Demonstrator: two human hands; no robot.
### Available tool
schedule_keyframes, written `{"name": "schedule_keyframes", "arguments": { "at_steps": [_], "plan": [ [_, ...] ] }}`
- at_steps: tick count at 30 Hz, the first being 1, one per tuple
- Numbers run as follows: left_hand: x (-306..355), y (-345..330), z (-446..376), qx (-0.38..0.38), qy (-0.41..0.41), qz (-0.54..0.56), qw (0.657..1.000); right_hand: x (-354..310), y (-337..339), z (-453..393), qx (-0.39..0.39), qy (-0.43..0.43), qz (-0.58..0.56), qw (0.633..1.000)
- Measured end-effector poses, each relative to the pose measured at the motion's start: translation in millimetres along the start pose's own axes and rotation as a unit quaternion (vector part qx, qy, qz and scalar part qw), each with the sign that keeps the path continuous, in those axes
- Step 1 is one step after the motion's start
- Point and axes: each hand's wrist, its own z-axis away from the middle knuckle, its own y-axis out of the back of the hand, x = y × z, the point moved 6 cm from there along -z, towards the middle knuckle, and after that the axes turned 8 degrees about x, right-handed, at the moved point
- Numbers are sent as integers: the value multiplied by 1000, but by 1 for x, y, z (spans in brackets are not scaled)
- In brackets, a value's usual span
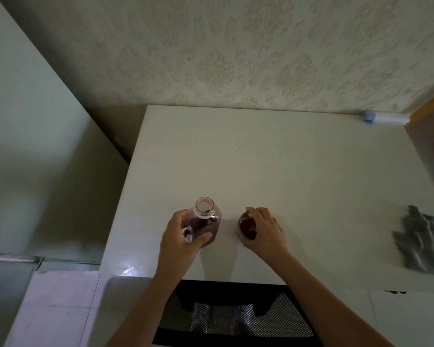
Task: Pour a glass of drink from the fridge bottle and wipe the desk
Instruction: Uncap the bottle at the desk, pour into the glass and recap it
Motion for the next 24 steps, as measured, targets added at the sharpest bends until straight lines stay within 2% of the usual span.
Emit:
{"name": "schedule_keyframes", "arguments": {
  "at_steps": [16,24],
  "plan": [
    [-9,0,0,8,7,3,1000,8,-3,3,-90,-31,-1,995],
    [-9,-3,3,2,10,7,1000,61,9,20,-34,-121,18,992]
  ]
}}
